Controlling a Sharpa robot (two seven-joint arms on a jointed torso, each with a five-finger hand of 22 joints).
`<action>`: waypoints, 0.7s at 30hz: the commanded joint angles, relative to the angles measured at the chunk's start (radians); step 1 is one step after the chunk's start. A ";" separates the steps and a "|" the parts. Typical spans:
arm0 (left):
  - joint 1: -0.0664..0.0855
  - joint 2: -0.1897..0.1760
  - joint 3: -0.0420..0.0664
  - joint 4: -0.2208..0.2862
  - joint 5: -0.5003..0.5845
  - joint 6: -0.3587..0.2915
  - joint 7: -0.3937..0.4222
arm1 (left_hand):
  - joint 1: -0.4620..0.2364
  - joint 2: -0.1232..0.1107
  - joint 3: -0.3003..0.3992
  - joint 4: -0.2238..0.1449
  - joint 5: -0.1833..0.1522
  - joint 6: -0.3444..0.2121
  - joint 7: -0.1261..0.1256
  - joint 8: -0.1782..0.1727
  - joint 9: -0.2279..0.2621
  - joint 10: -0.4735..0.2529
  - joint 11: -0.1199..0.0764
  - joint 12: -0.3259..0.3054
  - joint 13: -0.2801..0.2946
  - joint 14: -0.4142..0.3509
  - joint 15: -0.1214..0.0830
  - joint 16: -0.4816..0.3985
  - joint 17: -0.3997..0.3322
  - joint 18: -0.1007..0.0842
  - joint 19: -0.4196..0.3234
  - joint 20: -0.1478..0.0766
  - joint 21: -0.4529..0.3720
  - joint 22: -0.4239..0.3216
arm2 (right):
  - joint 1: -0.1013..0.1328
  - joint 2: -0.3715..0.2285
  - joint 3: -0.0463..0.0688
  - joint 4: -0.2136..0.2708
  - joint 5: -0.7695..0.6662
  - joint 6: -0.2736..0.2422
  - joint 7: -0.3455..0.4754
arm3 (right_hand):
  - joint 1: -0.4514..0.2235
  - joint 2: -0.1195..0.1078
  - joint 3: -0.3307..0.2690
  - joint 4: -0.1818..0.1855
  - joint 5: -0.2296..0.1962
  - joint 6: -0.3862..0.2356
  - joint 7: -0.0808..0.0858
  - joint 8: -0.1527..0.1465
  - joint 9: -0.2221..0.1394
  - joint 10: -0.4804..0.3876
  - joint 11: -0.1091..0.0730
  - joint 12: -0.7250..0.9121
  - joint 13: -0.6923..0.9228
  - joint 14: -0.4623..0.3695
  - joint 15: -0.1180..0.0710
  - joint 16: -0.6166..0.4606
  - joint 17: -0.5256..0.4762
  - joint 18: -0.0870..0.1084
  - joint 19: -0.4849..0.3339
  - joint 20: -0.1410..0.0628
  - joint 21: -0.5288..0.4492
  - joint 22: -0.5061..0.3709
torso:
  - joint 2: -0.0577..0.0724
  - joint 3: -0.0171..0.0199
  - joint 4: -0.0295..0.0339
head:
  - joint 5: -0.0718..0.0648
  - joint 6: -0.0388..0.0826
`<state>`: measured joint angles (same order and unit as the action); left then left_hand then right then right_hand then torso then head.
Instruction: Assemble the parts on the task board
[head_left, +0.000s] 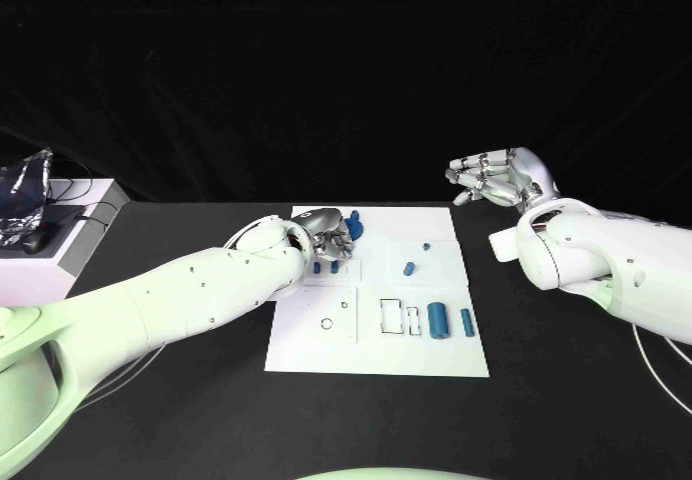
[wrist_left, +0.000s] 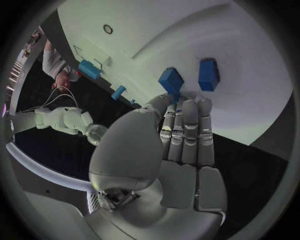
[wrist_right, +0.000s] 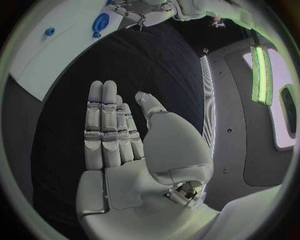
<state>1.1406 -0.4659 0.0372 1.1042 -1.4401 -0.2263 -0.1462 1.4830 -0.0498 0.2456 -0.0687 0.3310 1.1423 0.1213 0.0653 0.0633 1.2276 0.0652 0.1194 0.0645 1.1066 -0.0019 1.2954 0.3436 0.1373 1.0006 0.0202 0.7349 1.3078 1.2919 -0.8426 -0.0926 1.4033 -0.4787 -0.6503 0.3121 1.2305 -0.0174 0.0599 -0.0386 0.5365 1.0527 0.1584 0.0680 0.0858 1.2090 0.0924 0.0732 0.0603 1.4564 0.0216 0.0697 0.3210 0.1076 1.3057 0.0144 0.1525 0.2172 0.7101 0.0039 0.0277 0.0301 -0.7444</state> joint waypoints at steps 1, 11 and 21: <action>-0.004 0.002 -0.003 0.001 0.005 0.005 0.000 | 0.009 0.020 0.003 -0.016 -0.005 0.012 0.000 -0.003 0.002 0.016 -0.002 0.006 0.003 0.015 -0.001 0.000 0.005 0.012 -0.001 -0.012 0.010 0.019 | 0.000 0.001 0.000 0.001 -0.002 0.013 0.011 | 0.003 -0.008 -0.004 0.004 0.004 0.010 0.000 -0.003 0.002 0.006 -0.001 -0.005 0.000 0.006 0.000 -0.003 -0.002 -0.019 -0.009 -0.001 0.003 -0.001 | -0.001 -0.0005 0.0009 | -0.001 0.001; -0.005 -0.011 -0.002 0.020 0.038 -0.064 0.037 | -0.008 0.014 0.068 -0.068 -0.007 0.000 0.008 -0.004 0.001 0.041 0.004 -0.040 0.003 0.040 0.000 -0.030 0.047 0.029 -0.010 -0.010 0.060 0.017 | -0.001 0.001 0.000 0.000 -0.002 0.013 0.012 | 0.002 -0.009 -0.004 0.004 0.006 0.009 0.000 -0.003 0.002 0.007 -0.001 -0.005 0.000 0.006 0.000 -0.003 -0.001 -0.020 -0.010 -0.002 0.007 -0.004 | 0.000 -0.0014 0.0002 | 0.000 0.006; -0.005 -0.058 0.027 0.082 0.118 -0.092 0.074 | -0.018 0.006 0.092 -0.073 -0.004 -0.007 0.013 -0.004 0.001 0.035 0.009 -0.050 0.003 0.040 0.004 -0.044 0.070 0.034 -0.019 -0.005 0.076 0.016 | -0.002 0.000 0.000 -0.001 -0.002 0.014 0.012 | 0.001 -0.010 -0.005 0.005 0.009 0.009 0.000 -0.003 0.002 0.006 -0.001 -0.005 0.000 0.006 0.000 -0.003 -0.001 -0.020 -0.011 -0.002 0.010 -0.007 | -0.002 -0.0013 0.0021 | 0.001 0.007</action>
<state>1.1343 -0.5199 0.0620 1.1770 -1.3768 -0.2939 -0.1059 1.4727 -0.0442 0.3317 -0.1420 0.3212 1.1438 0.1346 0.0636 0.0653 1.2589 0.0751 0.0742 0.0672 1.1477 -0.0039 1.2576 0.4127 0.1572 0.9895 0.0143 0.8064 1.3077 1.2904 -0.8424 -0.0926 1.4017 -0.4786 -0.6495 0.3125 1.2305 -0.0174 0.0569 -0.0356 0.5423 1.0527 0.1584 0.0680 0.0866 1.2090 0.0924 0.0732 0.0604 1.4564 0.0216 0.0697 0.3211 0.1070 1.3019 0.0106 0.1587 0.2115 0.7088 0.0024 0.0286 0.0304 -0.7367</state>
